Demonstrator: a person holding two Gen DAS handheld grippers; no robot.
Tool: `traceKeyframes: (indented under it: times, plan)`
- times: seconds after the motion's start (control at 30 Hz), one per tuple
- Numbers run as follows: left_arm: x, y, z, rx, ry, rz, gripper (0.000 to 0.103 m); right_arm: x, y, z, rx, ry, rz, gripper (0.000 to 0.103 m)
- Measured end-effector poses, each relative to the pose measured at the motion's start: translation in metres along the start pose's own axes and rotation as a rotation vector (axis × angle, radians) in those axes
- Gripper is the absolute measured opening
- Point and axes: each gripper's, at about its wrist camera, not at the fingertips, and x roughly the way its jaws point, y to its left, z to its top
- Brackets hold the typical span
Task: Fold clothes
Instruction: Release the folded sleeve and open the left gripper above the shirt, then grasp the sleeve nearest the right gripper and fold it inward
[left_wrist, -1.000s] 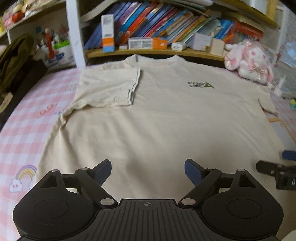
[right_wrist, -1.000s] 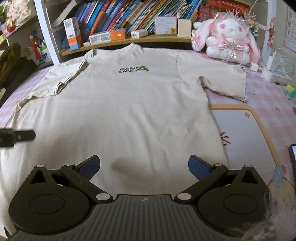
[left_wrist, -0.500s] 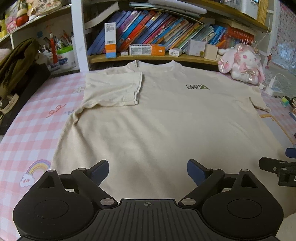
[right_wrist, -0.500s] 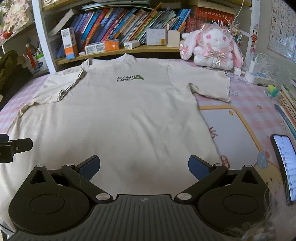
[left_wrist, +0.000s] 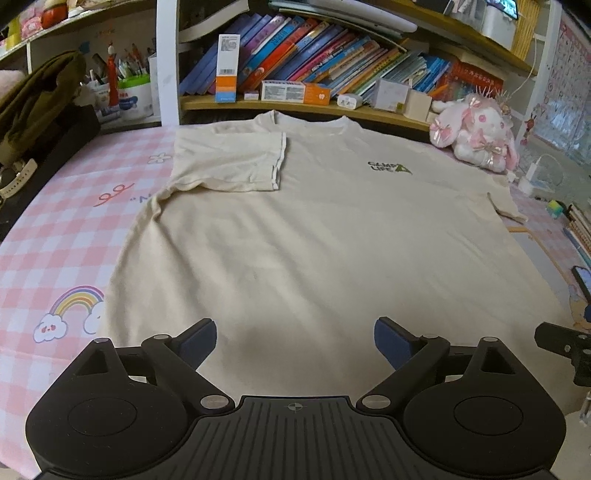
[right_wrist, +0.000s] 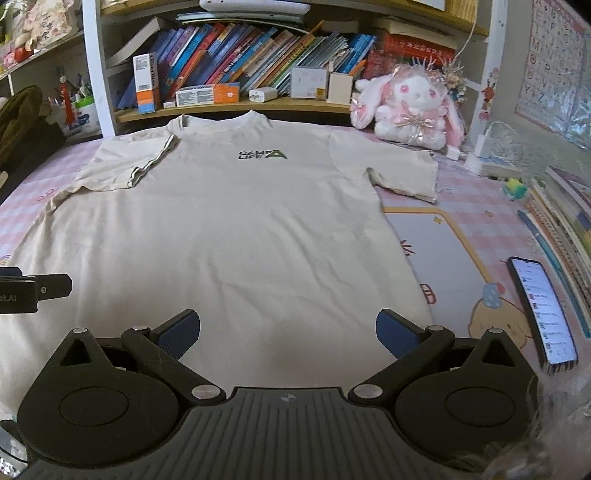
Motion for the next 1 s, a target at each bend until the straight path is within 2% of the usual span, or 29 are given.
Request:
traceKeyframes:
  times: [0.2,0.33,0.5,0.67,0.87,1.0]
  plan:
    - [0.003,-0.001,0.001,-0.008,0.004,-0.017,0.095,-0.007,-0.008,0.0,0.027,-0.011,-0.02,0.103]
    - [0.006,-0.003,0.002,-0.018,0.009,-0.003,0.095,0.0,-0.019,0.002,0.076,0.007,-0.014,0.103]
    - [0.013,-0.01,0.007,-0.041,0.018,0.035,0.095,0.011,-0.032,0.007,0.115,0.006,0.065,0.103]
    - [0.022,-0.027,0.016,-0.054,0.019,0.08,0.095,0.029,-0.056,0.016,0.166,0.015,0.096,0.103]
    - [0.036,-0.063,0.028,-0.07,0.026,0.13,0.095,0.055,-0.098,0.038,0.21,0.013,0.163,0.103]
    - [0.045,-0.087,0.031,-0.092,0.032,0.168,0.095,0.074,-0.127,0.051,0.238,0.042,0.234,0.103]
